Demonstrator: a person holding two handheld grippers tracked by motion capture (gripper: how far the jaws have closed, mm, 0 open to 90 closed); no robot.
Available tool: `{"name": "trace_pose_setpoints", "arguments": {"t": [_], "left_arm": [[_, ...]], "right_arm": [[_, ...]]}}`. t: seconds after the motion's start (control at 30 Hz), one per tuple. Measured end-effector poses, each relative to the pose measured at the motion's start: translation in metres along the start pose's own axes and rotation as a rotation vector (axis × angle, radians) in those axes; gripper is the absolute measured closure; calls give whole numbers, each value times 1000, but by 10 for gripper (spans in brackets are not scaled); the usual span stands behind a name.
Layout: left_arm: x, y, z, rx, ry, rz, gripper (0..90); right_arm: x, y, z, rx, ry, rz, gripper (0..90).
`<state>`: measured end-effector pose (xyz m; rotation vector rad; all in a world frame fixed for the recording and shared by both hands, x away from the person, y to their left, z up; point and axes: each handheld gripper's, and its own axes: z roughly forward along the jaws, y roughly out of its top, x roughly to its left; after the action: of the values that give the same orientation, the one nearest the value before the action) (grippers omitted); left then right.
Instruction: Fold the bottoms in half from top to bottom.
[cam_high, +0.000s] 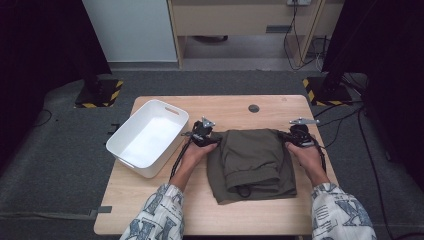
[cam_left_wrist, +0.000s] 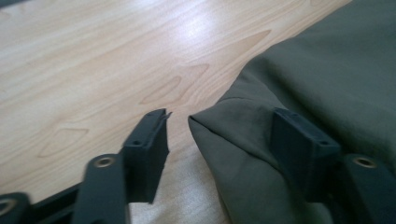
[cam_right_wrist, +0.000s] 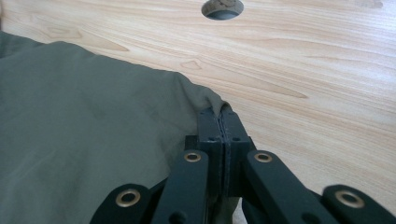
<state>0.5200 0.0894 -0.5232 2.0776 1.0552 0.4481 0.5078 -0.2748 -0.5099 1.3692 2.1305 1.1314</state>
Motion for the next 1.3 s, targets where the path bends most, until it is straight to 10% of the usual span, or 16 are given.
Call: {"name": "trace_pose_setpoints", "arguments": {"t": [0.47, 1.3], "left_arm": [[-7, 4, -5, -18, -30, 15, 825], [5, 28, -54, -121, -37, -5, 876]], "right_arm": [[1, 1, -16, -55, 50, 7, 895], [-6, 12, -42, -138, 60, 19, 900]]}}
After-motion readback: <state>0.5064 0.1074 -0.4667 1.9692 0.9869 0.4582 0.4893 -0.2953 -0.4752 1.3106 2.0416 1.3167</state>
